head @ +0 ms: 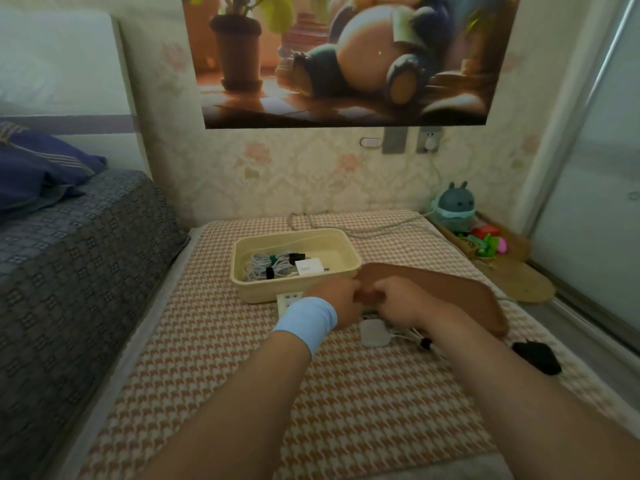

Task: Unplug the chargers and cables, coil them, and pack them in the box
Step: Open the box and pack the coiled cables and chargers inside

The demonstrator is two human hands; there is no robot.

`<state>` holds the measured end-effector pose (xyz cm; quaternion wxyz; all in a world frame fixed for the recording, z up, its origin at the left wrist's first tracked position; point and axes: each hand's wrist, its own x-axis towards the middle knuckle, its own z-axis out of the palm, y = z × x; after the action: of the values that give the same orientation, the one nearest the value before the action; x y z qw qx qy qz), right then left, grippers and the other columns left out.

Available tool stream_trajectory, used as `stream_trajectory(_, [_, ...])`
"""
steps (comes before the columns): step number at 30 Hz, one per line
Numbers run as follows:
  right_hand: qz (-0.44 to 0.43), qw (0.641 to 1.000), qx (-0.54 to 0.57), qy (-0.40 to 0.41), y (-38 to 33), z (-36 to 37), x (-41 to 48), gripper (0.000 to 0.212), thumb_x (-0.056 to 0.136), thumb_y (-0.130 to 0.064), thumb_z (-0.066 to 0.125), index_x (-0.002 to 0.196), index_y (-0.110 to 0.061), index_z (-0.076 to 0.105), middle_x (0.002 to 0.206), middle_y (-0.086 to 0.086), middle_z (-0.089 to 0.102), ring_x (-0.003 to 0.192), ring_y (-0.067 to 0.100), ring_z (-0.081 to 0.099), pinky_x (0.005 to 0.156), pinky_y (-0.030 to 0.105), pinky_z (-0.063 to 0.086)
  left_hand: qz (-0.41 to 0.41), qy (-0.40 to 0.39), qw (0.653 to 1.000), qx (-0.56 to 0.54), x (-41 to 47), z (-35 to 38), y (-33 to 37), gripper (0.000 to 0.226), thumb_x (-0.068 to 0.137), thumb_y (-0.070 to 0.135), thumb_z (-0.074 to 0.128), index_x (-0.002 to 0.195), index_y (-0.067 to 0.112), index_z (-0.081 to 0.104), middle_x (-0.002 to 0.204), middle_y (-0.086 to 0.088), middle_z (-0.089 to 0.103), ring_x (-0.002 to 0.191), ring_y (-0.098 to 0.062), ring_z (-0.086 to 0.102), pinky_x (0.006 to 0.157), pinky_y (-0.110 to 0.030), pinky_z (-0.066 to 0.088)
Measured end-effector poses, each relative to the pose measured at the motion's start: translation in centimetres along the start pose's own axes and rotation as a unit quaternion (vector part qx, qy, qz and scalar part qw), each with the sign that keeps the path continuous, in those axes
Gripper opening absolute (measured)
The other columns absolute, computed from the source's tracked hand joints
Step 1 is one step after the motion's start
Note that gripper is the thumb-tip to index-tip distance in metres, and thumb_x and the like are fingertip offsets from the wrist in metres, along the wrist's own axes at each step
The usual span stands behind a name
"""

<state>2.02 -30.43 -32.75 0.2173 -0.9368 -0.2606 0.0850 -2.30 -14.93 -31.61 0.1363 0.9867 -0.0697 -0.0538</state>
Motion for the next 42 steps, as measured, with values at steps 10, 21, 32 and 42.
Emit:
stream_trajectory(10, [0.056, 0.990, -0.065, -0.109, 4.6, 0.7, -3.5, 0.061, 0.092, -0.005, 0.063, 0.148, -0.026, 0.049, 0.146, 0.002, 0.054, 0.126, 0.025, 0.055, 0.105, 0.040, 0.048, 0.006, -0.107, 0.993, 0.040, 0.6, 4.0, 4.0, 0.041, 0.091, 0.033, 0.057, 0.130, 0.022, 0.057, 0.125, -0.009, 0.063, 0.101, -0.030, 0.062, 0.091, -0.043, 0.053])
stream_trajectory(21, [0.030, 0.987, 0.137, -0.082, 1.8, 1.9, -2.1, 0.061, 0.084, -0.032, 0.081, 0.140, -0.020, 0.059, 0.113, -0.004, 0.069, 0.103, 0.014, 0.067, 0.089, 0.032, 0.057, -0.085, -0.211, 0.968, 0.107, -1.8, 1.0, -2.2, 0.051, 0.092, 0.036, 0.062, 0.140, 0.023, 0.050, 0.147, -0.002, 0.044, 0.129, -0.025, 0.048, 0.108, -0.039, 0.041])
stream_trajectory(32, [-0.018, 0.990, -0.049, -0.132, -1.9, 2.1, -1.6, 0.023, 0.096, -0.021, 0.064, 0.117, -0.025, 0.073, 0.108, -0.001, 0.065, 0.099, 0.023, 0.063, 0.084, 0.039, 0.054, -0.028, -0.075, 0.997, -0.024, -3.9, -0.7, -2.7, 0.073, 0.087, 0.038, 0.069, 0.149, 0.026, 0.034, 0.149, 0.003, 0.044, 0.132, -0.021, 0.046, 0.109, -0.037, 0.039])
stream_trajectory(42, [0.056, 0.927, 0.369, 0.045, -4.1, 1.8, 0.4, 0.072, 0.088, -0.033, 0.077, 0.146, -0.027, 0.036, 0.121, -0.002, 0.059, 0.101, 0.016, 0.068, 0.078, 0.037, 0.061, -0.121, 0.033, 0.973, -0.194, -3.3, -1.8, -4.7, 0.020, 0.089, 0.024, 0.066, 0.101, 0.011, 0.075, 0.099, -0.007, 0.070, 0.088, -0.024, 0.063, 0.075, -0.031, 0.051])
